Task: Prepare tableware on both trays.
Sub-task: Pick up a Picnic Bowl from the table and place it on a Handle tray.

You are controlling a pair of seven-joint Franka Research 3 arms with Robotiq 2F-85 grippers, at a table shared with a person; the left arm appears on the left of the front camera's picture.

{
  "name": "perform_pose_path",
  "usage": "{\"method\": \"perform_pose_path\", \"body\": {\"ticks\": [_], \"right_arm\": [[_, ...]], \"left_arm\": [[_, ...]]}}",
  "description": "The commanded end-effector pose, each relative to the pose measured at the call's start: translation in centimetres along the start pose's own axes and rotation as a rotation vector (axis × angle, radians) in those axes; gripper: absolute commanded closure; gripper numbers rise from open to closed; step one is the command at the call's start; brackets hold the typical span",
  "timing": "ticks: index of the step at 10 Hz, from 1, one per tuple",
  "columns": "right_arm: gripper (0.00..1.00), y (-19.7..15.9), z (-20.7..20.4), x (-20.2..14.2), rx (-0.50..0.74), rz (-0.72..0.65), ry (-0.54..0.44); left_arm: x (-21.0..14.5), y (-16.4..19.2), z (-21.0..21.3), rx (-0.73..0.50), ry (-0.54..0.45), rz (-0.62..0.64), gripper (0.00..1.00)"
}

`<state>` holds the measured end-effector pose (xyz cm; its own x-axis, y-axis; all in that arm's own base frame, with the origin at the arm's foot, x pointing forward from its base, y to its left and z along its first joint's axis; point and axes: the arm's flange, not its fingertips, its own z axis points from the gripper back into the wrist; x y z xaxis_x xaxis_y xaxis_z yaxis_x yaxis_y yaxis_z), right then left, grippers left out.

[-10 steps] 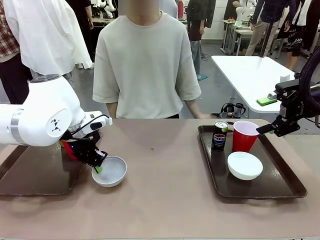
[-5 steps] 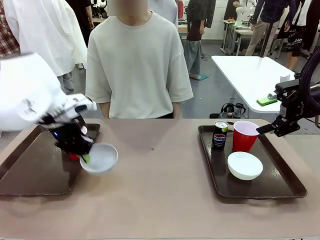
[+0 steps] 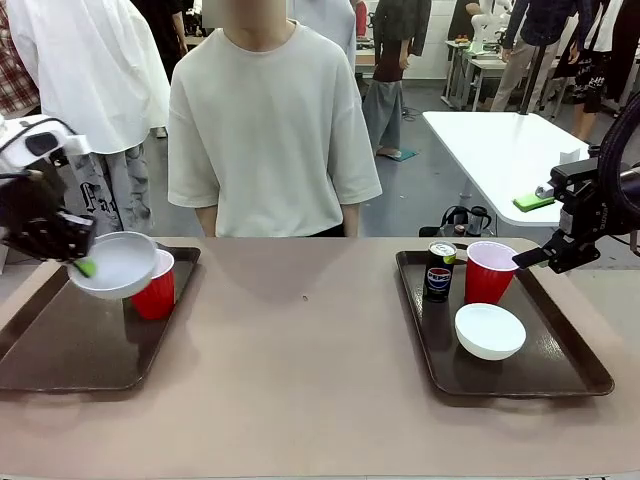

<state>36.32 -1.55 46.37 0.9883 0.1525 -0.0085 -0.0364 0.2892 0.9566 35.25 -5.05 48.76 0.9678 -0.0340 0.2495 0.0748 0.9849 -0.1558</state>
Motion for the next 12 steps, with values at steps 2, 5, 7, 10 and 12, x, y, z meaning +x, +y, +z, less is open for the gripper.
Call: {"method": "perform_pose_path", "body": {"ticks": [2,5,7,10,12], "right_arm": [[0.0,-0.2,0.2,0.0,-0.009,0.017,0.019],[0.0,-0.2,0.2,0.0,-0.009,0.017,0.019],[0.0,-0.2,0.2,0.0,-0.009,0.017,0.019],[0.0,-0.2,0.2,0.0,-0.009,0.017,0.019],[0.0,-0.2,0.2,0.0,-0.009,0.017,0.019]], "left_arm": [[-0.2,4.6,-2.3,0.085,0.032,0.029,1.0],[-0.1,7.8,-6.0,0.128,0.058,0.028,1.0],[0.5,9.2,-9.0,0.135,0.082,0.034,1.0],[0.8,10.3,-11.9,0.127,0.125,0.033,1.0],[0.9,10.9,-13.7,0.127,0.161,0.036,1.0]]}}
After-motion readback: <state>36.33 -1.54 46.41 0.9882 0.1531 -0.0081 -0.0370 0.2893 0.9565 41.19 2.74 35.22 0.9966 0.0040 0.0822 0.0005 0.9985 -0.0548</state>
